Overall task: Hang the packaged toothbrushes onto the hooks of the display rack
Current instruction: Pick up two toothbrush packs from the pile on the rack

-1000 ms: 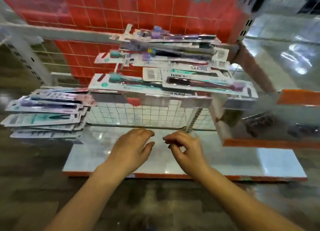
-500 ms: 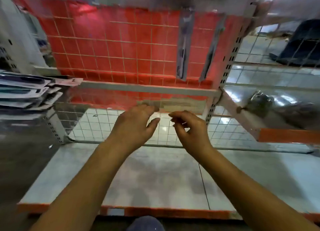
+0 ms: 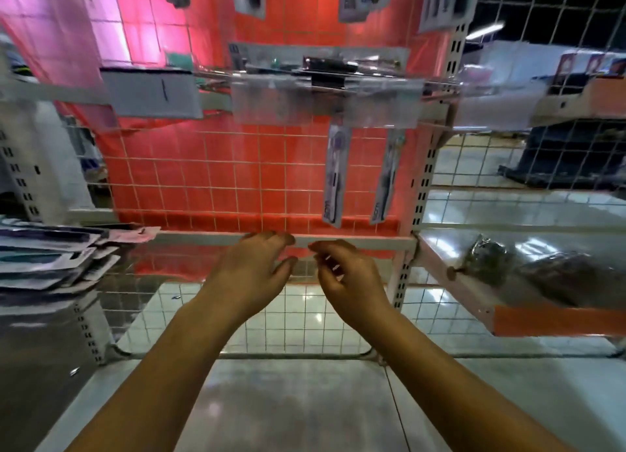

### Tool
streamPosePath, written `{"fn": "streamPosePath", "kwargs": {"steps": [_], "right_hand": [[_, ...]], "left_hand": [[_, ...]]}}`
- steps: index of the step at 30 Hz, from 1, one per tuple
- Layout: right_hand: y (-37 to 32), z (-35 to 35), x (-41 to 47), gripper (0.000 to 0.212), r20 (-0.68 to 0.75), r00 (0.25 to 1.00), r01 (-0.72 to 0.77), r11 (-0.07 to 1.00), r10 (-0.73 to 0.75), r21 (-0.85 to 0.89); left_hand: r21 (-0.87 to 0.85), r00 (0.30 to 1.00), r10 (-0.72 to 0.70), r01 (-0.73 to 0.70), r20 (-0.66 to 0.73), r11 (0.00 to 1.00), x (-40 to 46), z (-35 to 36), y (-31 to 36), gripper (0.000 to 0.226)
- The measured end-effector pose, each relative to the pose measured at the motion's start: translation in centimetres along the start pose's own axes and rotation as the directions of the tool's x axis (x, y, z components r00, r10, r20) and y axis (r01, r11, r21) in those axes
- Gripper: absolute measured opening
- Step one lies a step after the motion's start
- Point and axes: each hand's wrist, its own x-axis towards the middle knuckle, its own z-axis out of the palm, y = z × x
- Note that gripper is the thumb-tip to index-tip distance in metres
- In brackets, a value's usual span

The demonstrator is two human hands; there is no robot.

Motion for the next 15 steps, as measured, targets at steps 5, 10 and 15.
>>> {"fn": "streamPosePath", "kwargs": {"steps": [5,10,15], "right_hand": [[-0.6,-0.4,1.0,0.027,0.026,0.999,-0.030,1.000,0.030,-0.002],[-1.3,-0.3,1.5,0.027,0.027,0.999,-0.017,1.000,0.017,-0.017],[-2.6,0.4,1.8,0.029,0.055,0.998,0.003,1.000,-0.002,-0.015]], "left_hand": [[0.039,1.000,-0.003,0.004,-0.019,0.999,0.8,-1.1,0.0,0.038],[0.030,0.999,0.005,-0.003,-0.054,1.000,0.7,-1.6,-1.2,0.039],[0.043,0.995,0.007,-0.002,-0.102,0.999,-0.4,-2.4,-2.7,0.035]]}}
